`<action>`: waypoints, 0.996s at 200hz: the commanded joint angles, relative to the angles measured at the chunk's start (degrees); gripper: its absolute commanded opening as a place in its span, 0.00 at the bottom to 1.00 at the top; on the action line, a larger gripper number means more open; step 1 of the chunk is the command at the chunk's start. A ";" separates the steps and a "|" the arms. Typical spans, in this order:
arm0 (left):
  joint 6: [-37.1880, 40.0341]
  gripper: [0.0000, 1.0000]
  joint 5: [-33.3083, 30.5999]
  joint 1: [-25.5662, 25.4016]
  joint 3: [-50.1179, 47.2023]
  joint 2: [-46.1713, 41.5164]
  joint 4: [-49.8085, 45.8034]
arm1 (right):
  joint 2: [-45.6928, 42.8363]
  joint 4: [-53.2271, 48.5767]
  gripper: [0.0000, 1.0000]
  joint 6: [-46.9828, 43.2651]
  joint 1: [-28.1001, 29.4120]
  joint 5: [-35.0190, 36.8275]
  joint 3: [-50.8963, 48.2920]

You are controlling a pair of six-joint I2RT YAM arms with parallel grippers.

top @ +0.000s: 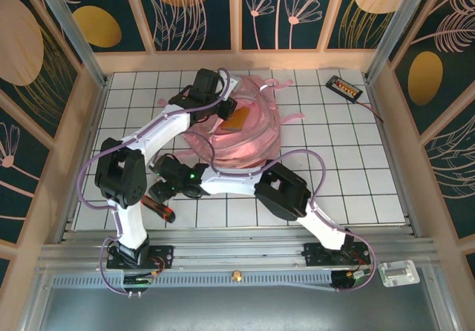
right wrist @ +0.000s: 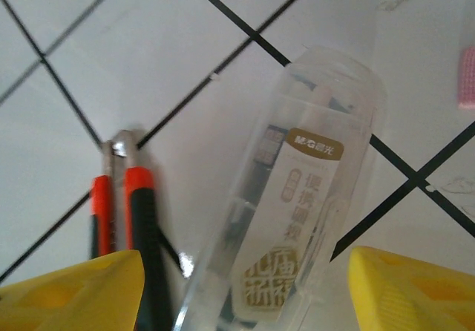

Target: Pack the student bag

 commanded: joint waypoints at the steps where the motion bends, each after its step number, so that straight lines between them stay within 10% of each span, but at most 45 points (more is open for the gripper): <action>1: 1.02 0.00 -1.09 1.42 -0.54 -2.87 0.07 | 3.23 -5.00 0.73 -2.38 -0.26 3.99 5.14; 102: 1.29 0.00 -0.55 1.97 -1.73 -4.01 0.12 | 13.05 -15.86 0.75 -4.11 -0.63 10.49 18.20; 199: 0.00 0.00 -0.19 2.13 -2.85 -4.41 1.39 | 0.42 -8.77 0.52 -1.29 -1.55 12.58 -0.10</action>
